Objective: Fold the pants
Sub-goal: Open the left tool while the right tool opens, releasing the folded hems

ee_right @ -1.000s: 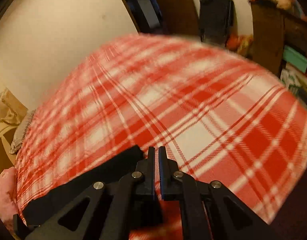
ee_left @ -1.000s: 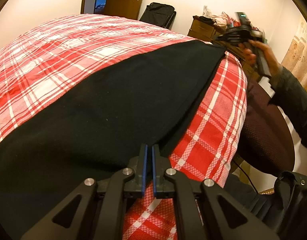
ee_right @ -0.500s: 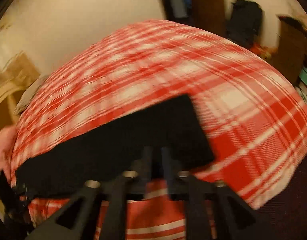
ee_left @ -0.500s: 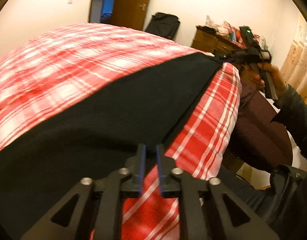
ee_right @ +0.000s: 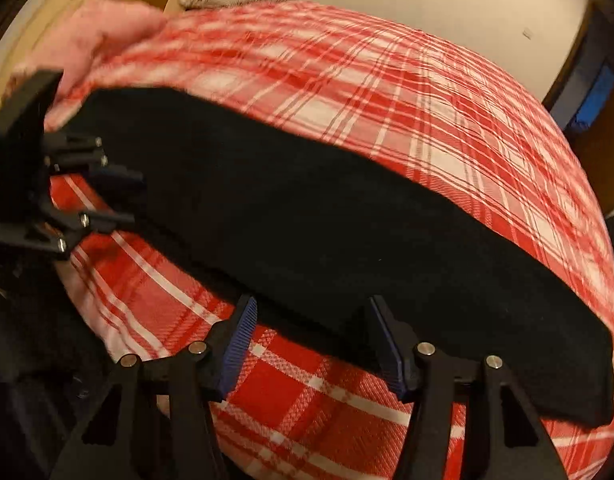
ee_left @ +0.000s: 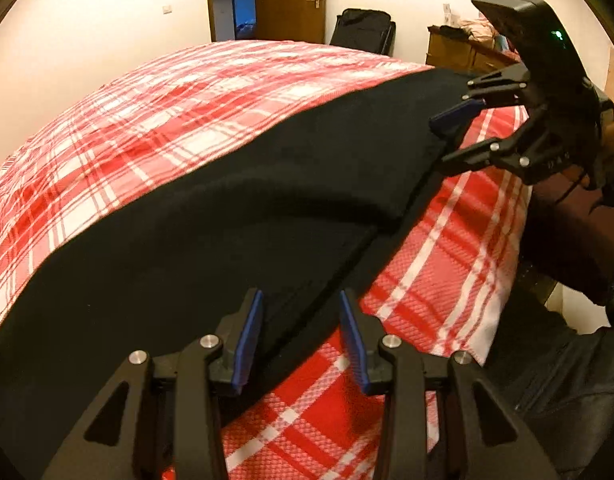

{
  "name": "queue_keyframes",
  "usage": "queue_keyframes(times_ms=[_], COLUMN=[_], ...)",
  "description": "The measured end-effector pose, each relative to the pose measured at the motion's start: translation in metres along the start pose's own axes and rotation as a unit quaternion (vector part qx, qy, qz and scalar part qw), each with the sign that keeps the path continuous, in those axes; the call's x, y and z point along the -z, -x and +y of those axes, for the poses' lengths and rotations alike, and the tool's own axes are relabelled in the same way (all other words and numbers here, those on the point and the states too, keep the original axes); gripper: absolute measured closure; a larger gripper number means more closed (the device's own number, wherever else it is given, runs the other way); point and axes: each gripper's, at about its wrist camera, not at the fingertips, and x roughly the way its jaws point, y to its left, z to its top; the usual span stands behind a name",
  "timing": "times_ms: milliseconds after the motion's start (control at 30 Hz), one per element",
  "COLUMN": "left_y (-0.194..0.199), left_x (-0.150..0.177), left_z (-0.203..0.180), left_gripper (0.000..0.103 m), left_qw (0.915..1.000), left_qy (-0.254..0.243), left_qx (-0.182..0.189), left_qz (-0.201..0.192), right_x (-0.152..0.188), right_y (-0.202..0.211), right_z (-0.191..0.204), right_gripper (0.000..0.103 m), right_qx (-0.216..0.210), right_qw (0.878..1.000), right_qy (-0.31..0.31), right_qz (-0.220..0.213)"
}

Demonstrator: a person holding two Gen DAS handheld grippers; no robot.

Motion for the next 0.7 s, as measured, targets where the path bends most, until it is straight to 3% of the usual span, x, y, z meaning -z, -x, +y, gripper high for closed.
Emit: queue_keyframes(times_ms=[100, 333, 433, 533, 567, 667, 700], left_y=[-0.002, -0.004, -0.006, -0.006, -0.006, -0.002, 0.001], left_x=[-0.001, -0.005, -0.004, -0.006, -0.006, -0.009, -0.01], left_z=[-0.001, 0.0, -0.003, -0.005, -0.005, -0.001, 0.001], left_gripper=[0.061, 0.061, 0.064, 0.08, 0.092, 0.097, 0.098], left_qw=[0.9998, 0.9998, 0.9996, 0.9992, 0.9991, 0.9994, 0.9996], left_qy=[-0.016, -0.018, -0.024, -0.03, -0.031, -0.022, -0.019], left_qx=[-0.008, -0.008, -0.016, -0.027, -0.029, -0.024, -0.02], left_qz=[-0.003, 0.005, 0.007, 0.009, 0.009, 0.008, 0.004], right_x=[0.005, 0.001, 0.0, 0.0, 0.0, -0.001, -0.002], right_y=[-0.009, -0.01, -0.012, -0.014, -0.013, -0.012, -0.008], right_z=[-0.002, -0.003, 0.001, 0.005, 0.006, 0.005, 0.003], right_gripper=[0.045, 0.045, 0.054, 0.064, 0.073, 0.094, 0.095], right_qx=[0.022, 0.028, 0.033, 0.035, 0.036, 0.034, 0.031], right_qw=[1.0, 0.999, 0.999, 0.999, 0.998, 0.998, 0.999], right_qy=[0.013, 0.025, 0.032, 0.039, 0.041, 0.036, 0.03], right_qz=[0.01, 0.004, -0.003, -0.012, -0.02, -0.028, -0.032])
